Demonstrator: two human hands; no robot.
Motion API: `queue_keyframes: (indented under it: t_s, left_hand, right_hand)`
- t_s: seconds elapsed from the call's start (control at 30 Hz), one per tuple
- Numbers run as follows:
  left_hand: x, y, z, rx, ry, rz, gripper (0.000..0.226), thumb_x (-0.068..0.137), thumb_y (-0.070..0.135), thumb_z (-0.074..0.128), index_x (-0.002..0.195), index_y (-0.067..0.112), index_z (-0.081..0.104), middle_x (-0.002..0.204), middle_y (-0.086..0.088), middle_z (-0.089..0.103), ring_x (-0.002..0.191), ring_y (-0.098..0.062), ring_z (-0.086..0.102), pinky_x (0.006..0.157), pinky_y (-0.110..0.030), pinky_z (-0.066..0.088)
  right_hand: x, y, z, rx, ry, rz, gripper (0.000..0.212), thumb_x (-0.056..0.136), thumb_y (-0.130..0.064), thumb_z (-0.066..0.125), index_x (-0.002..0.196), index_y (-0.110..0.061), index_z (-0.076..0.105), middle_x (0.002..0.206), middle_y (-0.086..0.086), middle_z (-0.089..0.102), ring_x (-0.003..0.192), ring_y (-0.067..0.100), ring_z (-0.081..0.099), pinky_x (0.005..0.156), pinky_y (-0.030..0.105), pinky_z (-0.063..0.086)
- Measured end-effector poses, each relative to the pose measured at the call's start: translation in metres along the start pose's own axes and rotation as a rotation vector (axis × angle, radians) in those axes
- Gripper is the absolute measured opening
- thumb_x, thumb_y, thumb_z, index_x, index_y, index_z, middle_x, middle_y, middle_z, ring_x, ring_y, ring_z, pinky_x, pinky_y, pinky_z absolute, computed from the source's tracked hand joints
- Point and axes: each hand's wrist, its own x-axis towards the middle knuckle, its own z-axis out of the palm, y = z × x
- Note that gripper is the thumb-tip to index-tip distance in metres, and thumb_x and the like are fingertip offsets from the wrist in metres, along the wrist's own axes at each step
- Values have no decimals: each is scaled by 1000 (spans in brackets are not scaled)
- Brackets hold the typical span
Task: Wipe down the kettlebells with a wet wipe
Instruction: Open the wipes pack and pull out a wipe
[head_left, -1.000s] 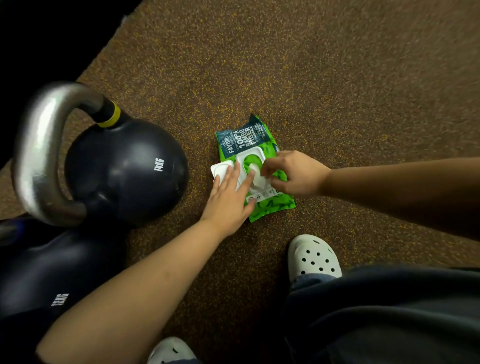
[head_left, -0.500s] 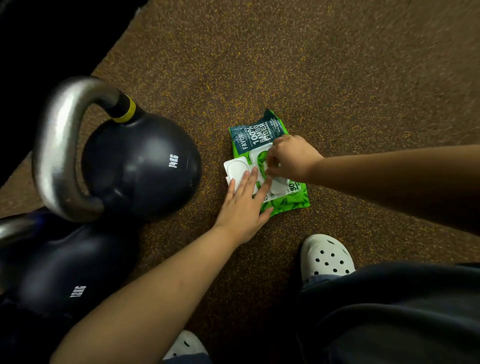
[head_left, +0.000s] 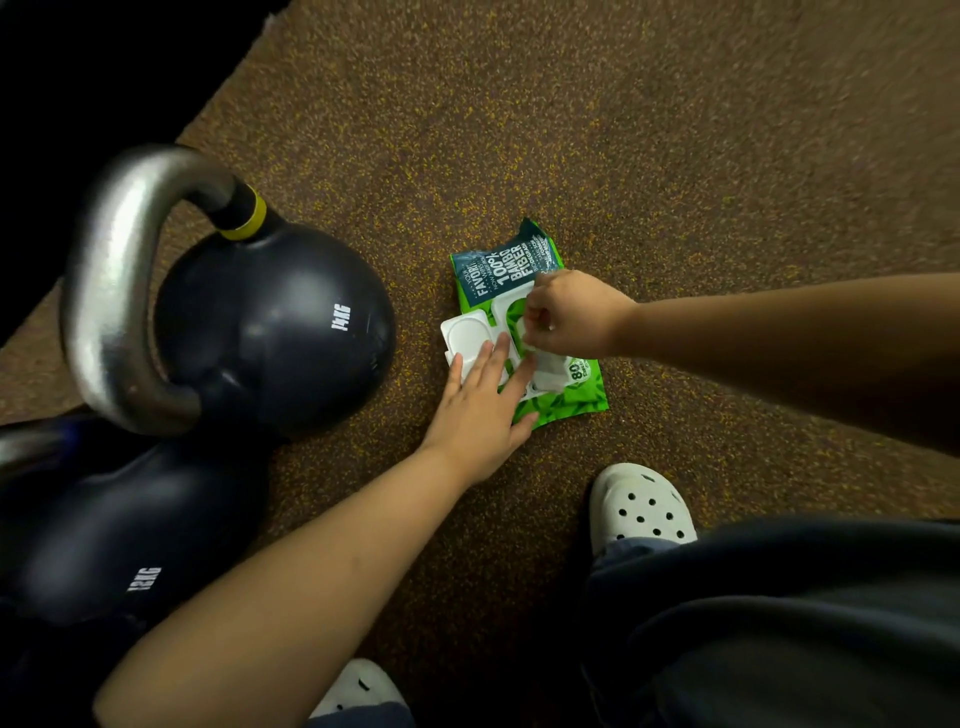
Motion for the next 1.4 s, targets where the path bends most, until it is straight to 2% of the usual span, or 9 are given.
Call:
queue_keyframes:
  t_s: [0.1, 0.27, 0.6, 0.87, 0.97, 1.03, 1.13, 1.23, 1.4]
  left_hand:
    - [1, 1, -2, 12, -7, -2, 63, 97, 49, 33, 151, 25, 10, 159, -10, -8, 147, -24, -6, 115, -45, -8]
    - [1, 0, -4, 79, -41, -1, 67, 96, 52, 30, 150, 28, -2, 159, -10, -10, 147, -26, -5, 115, -49, -4]
    - [3, 1, -7, 134, -102, 3, 70, 96, 54, 28, 150, 27, -8, 158, -12, -10, 146, -26, -7, 114, -52, -5]
    - [4, 10, -13, 78, -43, -45, 62, 96, 52, 31, 149, 23, 17, 157, -17, 9, 146, -27, 4, 115, -50, -5]
    - [5, 11, -14, 4, 70, -63, 53, 96, 47, 33, 142, 21, 30, 146, -15, 31, 140, -26, 24, 116, -48, 3]
    - [6, 11, -13, -36, 139, -59, 48, 96, 44, 37, 137, 19, 37, 140, -11, 39, 134, -26, 33, 116, -46, 8]
    - [5, 10, -10, -107, 170, -54, 48, 96, 42, 41, 137, 18, 39, 142, -9, 37, 134, -26, 34, 117, -45, 9]
    - [5, 10, -8, -151, 191, -55, 48, 95, 41, 43, 138, 19, 40, 143, -9, 36, 135, -25, 32, 117, -44, 10]
    - [8, 10, -7, -170, 244, -65, 46, 93, 40, 48, 132, 16, 46, 139, -11, 39, 131, -27, 36, 113, -40, 22]
  right_hand:
    - [-5, -2, 0, -10, -22, -39, 12, 80, -21, 60, 77, -11, 65, 77, -1, 48, 82, 25, 57, 74, 34, 46]
    - [-13, -1, -10, 2, 49, -91, 10, 81, -19, 60, 76, -11, 63, 79, -1, 47, 78, 25, 56, 73, 38, 47]
    - [-40, -8, -40, 51, 215, -226, 9, 82, -14, 62, 79, -5, 61, 82, 2, 49, 75, 14, 46, 66, 20, 30]
    - [-39, -33, -76, 127, 313, -308, 25, 72, -30, 45, 77, -9, 56, 75, -2, 53, 70, 10, 44, 66, 21, 32]
    - [-41, -24, -78, 271, 336, -195, 13, 75, -21, 48, 79, -10, 51, 69, 2, 55, 61, 12, 44, 60, 24, 36]
    - [-42, -20, -84, 362, 394, -132, 5, 78, -16, 47, 81, -12, 47, 68, 1, 49, 60, 8, 38, 57, 18, 33]
    - [-41, -14, -95, 387, 478, -101, 3, 86, -12, 43, 87, -9, 44, 74, 4, 44, 64, 5, 32, 60, 11, 29]
    - [-39, -8, -101, 431, 554, -94, 2, 90, -11, 39, 88, -11, 39, 72, -10, 35, 63, 3, 32, 60, 11, 29]
    - [-36, -1, -98, 527, 537, -75, 5, 90, -15, 34, 87, -15, 38, 75, -13, 34, 70, 0, 32, 65, 17, 30]
